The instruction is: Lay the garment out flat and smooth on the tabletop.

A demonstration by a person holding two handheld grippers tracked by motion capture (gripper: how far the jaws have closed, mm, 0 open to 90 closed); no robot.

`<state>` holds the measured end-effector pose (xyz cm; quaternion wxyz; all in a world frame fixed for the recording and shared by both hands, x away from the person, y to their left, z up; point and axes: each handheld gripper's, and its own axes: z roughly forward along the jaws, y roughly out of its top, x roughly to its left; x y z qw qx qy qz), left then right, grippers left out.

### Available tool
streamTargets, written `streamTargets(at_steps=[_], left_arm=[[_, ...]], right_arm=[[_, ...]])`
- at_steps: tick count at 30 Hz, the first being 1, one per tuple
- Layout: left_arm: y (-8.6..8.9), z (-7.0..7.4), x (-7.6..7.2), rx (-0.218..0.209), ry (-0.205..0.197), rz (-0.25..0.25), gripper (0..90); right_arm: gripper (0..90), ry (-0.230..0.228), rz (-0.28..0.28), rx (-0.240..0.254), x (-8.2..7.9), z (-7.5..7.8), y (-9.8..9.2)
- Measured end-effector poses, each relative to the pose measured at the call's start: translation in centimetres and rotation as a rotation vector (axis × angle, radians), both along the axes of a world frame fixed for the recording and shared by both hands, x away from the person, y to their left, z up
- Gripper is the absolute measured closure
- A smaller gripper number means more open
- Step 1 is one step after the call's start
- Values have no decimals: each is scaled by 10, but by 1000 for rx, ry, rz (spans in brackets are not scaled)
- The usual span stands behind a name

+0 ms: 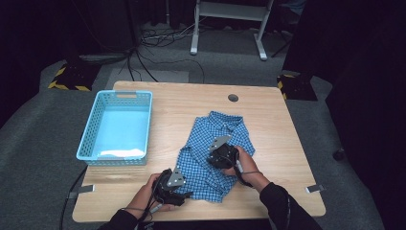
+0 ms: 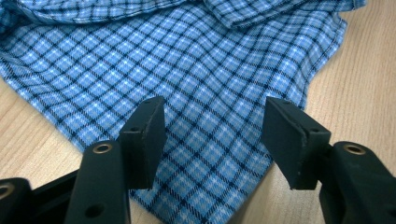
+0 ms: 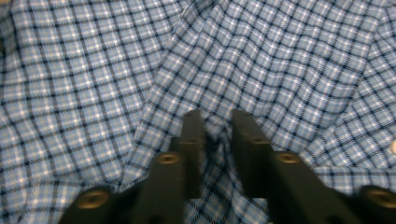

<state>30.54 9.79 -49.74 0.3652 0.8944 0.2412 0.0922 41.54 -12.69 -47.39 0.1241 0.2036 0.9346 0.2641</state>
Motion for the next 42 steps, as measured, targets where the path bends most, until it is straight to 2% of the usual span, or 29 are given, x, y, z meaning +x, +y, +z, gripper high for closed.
streamTargets(at_steps=[3,10,15,21,28,34,38,42], left_arm=[[0,-1,0,-1,-1,9,362],[0,-1,0,0,-5,10,352],[-1,-1,0,1,-2,17,350],[-1,0,0,6,-1,19,347],[-3,0,-1,9,2,28,343],[-5,1,-1,14,4,39,337],[-5,1,-2,19,5,41,337],[-6,1,-3,20,5,44,337]], right_arm=[[841,2,7,2,0,2,-3],[856,-24,10,83,-9,17,-21],[859,-50,5,153,-18,37,-48],[859,-68,-15,174,-31,50,-84],[860,-66,-29,191,-49,52,-119],[861,-57,-43,202,-62,51,-139],[861,-48,-46,196,-71,48,-151],[860,-27,-72,202,-80,42,-170]])
